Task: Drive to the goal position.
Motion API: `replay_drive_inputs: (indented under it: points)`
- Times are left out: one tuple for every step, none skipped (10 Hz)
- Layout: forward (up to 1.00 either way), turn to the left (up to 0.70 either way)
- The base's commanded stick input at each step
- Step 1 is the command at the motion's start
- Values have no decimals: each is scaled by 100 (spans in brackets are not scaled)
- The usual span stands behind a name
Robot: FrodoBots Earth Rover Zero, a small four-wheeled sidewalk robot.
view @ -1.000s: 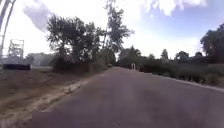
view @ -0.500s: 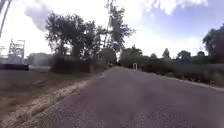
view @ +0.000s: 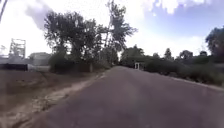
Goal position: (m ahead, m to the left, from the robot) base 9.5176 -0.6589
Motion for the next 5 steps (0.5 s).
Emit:
replay_drive_inputs:
  points:
    - [100,0]
    - [100,0]
    - [100,0]
    - [100,0]
    - [100,0]
